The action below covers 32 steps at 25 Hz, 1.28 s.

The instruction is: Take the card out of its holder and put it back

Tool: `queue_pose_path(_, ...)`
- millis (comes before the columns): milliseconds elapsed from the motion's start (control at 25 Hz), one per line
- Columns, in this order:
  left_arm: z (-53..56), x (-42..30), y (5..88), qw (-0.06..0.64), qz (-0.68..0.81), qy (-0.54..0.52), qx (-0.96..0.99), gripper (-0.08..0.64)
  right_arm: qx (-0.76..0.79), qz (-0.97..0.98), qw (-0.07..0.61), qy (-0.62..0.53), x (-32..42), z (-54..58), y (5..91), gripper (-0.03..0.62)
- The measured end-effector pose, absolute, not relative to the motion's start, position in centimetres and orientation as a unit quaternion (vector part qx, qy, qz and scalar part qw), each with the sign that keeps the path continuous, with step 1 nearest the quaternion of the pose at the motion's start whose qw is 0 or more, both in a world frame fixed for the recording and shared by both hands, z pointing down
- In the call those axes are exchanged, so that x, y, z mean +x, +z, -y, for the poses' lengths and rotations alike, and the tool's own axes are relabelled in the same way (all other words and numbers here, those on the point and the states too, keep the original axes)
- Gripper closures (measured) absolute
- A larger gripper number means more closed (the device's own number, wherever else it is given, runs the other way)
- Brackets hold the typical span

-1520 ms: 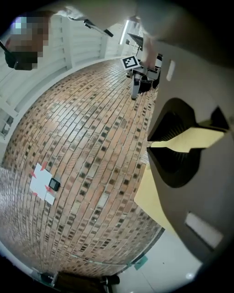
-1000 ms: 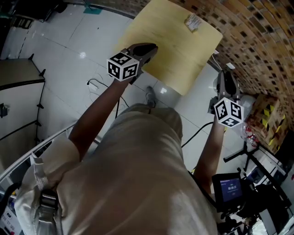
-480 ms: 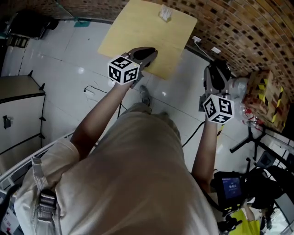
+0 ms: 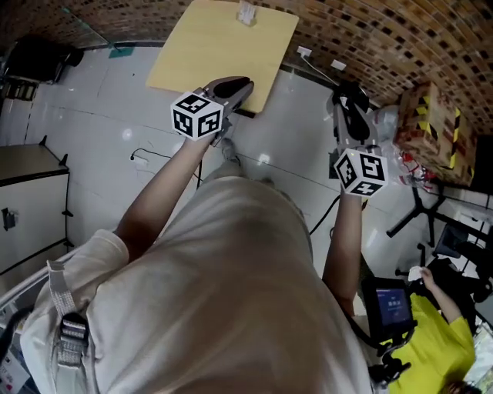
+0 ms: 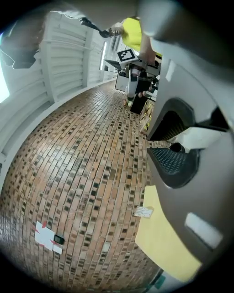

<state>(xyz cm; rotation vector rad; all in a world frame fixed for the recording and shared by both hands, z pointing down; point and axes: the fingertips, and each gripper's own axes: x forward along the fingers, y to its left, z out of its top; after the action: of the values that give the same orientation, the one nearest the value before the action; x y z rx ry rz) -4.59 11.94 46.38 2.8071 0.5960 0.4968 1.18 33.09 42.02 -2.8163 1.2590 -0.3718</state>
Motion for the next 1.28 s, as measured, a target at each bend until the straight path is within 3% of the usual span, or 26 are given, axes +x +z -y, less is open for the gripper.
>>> queue_pose_path(800, -17.8, -9.5, 49.2, 0.090, -0.194, 0.220, 0.952, 0.491, -0.891, -0.429, 0.032, -0.147, -5.3, -36.1, 45.2, 0.479)
queue_pose_path(1280, -13.8, -11.2, 48.8, 0.101, -0.206, 0.205, 0.951, 0.491, -0.899, -0.398, 0.015, -0.182, -6.9, -34.7, 48.0, 0.482)
